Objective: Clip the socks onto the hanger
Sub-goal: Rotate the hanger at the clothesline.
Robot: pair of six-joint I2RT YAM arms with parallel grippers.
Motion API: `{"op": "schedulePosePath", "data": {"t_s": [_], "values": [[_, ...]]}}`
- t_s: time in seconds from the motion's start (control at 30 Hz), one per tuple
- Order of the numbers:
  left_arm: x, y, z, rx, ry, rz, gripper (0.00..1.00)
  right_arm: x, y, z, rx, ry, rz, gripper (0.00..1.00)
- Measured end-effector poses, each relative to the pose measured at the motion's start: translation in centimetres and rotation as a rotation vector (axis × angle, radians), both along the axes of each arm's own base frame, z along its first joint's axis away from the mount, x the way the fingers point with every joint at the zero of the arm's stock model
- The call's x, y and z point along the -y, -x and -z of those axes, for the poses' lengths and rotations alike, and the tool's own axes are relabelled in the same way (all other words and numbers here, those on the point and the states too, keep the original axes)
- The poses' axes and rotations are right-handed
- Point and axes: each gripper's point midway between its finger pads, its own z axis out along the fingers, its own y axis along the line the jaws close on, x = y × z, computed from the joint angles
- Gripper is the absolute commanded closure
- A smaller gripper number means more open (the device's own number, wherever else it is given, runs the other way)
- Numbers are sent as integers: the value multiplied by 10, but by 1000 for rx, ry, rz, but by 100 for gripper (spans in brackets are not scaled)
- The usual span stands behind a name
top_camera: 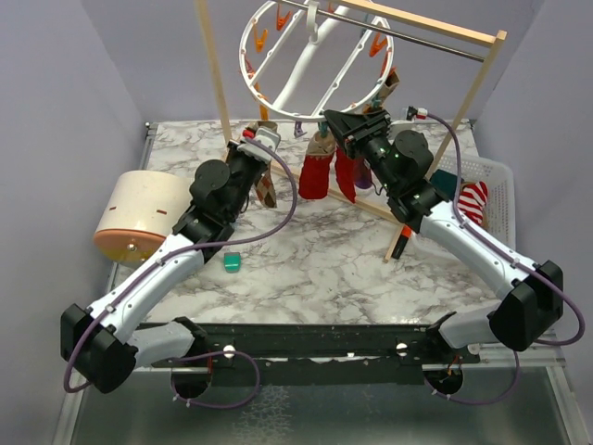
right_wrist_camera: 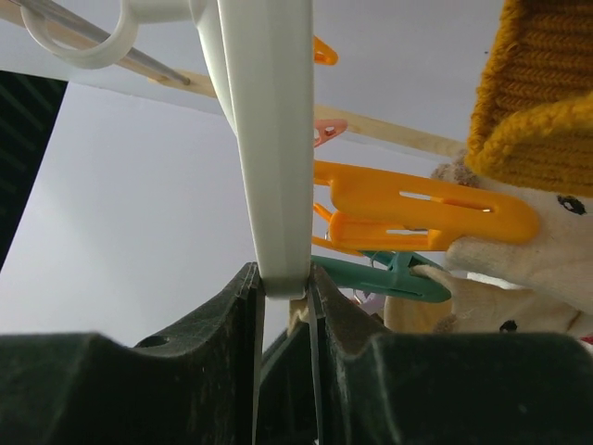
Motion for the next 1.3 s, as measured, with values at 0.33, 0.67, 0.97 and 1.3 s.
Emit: {"op": "schedulePosePath", "data": {"t_s": [0.33, 0.67, 0.97, 1.3], "values": [[18, -37, -43, 73, 60, -12, 100, 11, 5, -3, 15, 51, 21, 69], [36, -46, -40, 65, 49, 56, 100, 22, 8, 3, 7, 133, 50, 51], [44, -43, -42, 70, 58, 104, 100, 25, 19, -2, 19, 174, 31, 43], [51, -37, -41, 71, 60, 156, 100, 21, 46, -6, 38, 195, -65, 39]]}}
